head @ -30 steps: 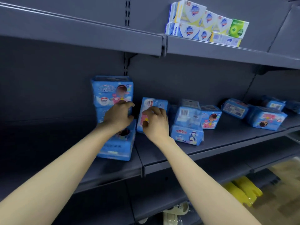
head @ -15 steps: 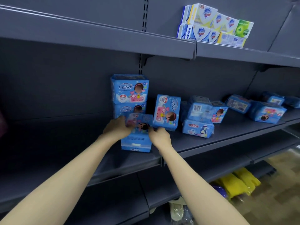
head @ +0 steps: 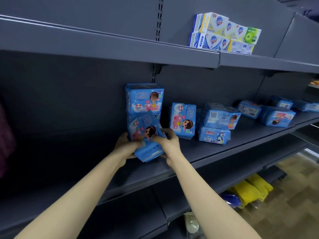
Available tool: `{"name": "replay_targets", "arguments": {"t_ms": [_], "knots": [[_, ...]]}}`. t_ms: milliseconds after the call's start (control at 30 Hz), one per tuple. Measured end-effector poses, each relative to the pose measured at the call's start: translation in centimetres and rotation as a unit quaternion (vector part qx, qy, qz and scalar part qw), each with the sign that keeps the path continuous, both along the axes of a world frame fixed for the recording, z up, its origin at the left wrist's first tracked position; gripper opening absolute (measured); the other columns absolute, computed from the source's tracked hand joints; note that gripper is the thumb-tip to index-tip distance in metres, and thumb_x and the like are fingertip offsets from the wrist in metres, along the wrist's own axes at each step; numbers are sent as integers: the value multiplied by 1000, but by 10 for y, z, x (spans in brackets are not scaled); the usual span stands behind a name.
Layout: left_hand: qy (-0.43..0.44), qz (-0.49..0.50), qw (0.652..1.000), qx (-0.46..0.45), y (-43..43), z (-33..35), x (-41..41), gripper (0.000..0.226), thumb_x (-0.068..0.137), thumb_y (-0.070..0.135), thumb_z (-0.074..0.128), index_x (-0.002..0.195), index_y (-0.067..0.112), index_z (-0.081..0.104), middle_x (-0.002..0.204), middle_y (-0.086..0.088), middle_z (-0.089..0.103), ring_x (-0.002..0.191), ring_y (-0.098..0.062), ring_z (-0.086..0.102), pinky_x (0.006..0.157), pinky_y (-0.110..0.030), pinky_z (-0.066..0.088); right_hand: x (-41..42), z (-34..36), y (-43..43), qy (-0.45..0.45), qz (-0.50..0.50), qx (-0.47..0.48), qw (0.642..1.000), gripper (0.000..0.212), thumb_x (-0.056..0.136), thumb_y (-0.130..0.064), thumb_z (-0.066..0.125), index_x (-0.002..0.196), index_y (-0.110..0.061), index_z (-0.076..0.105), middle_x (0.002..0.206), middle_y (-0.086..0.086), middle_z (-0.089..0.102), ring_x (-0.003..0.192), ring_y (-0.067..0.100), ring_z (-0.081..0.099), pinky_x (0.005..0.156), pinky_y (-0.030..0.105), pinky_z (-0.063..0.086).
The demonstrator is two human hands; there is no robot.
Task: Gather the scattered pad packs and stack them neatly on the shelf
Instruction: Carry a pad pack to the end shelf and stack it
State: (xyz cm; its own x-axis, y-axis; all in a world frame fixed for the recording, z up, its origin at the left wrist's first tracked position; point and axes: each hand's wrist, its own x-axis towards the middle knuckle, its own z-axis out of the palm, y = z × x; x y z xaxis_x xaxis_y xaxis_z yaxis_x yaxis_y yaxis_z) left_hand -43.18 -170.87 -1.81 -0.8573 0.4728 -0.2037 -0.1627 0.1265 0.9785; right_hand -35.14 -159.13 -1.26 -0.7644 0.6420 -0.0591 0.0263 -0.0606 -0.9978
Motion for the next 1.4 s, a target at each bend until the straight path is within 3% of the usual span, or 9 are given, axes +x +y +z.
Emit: {"name": "replay_targets", "arguments": {"t_ms": [133, 333, 467, 567, 733, 867, 1100, 1267, 1400], "knots": [[-19, -22, 1000, -1, -26, -12, -9, 78, 77, 9, 73, 140, 16, 28, 121, -9, 59, 93, -21, 63, 75, -36, 52, -3, 5, -9, 40, 10, 66, 997, 46, 69, 8, 72, 99, -18, 50, 92, -2, 58, 80, 13, 58, 67, 25, 49], [-32, -13, 999, -26, -61, -14, -27, 93, 77, 17, 75, 148, 19, 15, 131, -11, 53, 102, -23, 57, 84, -39, 48, -8, -7, -30, 33, 51, 268, 962, 84, 50, -24, 76, 127, -25, 40, 126, 1, 48, 115, 16, 51, 94, 34, 49], [-44, -2, 999, -17, -82, -14, -33, 93, 77, 19, 75, 148, 18, 16, 132, -11, 52, 106, -24, 56, 84, -39, 48, -12, -12, -45, 50, 60, 293, 953, 84, 51, -24, 75, 127, -25, 39, 128, -1, 48, 118, 16, 49, 97, 36, 47], [-20, -3, 1000, -21, -93, -13, -34, 73, 76, 20, 76, 135, 20, 33, 130, -6, 53, 111, -23, 53, 86, -40, 46, -15, -9, -54, 52, 82, 289, 952, 87, 52, -23, 75, 131, -20, 39, 125, -5, 47, 118, 14, 49, 97, 31, 46], [223, 61, 966, -113, -121, -4, -41, 105, 58, 23, 86, 144, 24, 25, 143, -6, 32, 129, -21, 37, 105, -35, 35, -24, 5, -66, 45, 153, 292, 943, 80, 59, -5, 79, 127, -22, 41, 112, -21, 44, 110, 8, 50, 87, 13, 44], [353, 2, 918, -179, -142, 13, -43, 109, 65, 11, 82, 147, 32, 15, 143, -2, 23, 134, -18, 28, 108, -33, 32, -41, 11, -81, 14, 203, 315, 927, 80, 61, 1, 78, 128, -23, 42, 124, -1, 48, 115, 14, 50, 89, 18, 44], [383, 30, 887, -255, -161, 15, -49, 99, 63, 17, 83, 145, 23, 28, 137, -10, 30, 128, -26, 37, 107, -30, 34, -60, 16, -100, -5, 248, 329, 911, 79, 69, 7, 72, 135, -23, 41, 133, 3, 42, 122, 11, 43, 97, 20, 40], [363, 37, 878, -309, -159, 14, -44, 92, 67, 27, 81, 144, 22, 29, 134, -11, 32, 123, -31, 41, 102, -33, 37, -68, 17, -99, -31, 250, 364, 897, 76, 73, 5, 72, 136, -24, 42, 128, -1, 39, 121, 8, 39, 92, 10, 33], [365, 39, 850, -378, -154, 17, -38, 84, 72, 34, 76, 142, 23, 30, 136, -10, 28, 121, -33, 41, 98, -36, 41, -73, 17, -105, -86, 244, 453, 853, 75, 74, -12, 76, 139, -25, 40, 137, 4, 30, 134, 24, 24, 108, 28, 28]]}}
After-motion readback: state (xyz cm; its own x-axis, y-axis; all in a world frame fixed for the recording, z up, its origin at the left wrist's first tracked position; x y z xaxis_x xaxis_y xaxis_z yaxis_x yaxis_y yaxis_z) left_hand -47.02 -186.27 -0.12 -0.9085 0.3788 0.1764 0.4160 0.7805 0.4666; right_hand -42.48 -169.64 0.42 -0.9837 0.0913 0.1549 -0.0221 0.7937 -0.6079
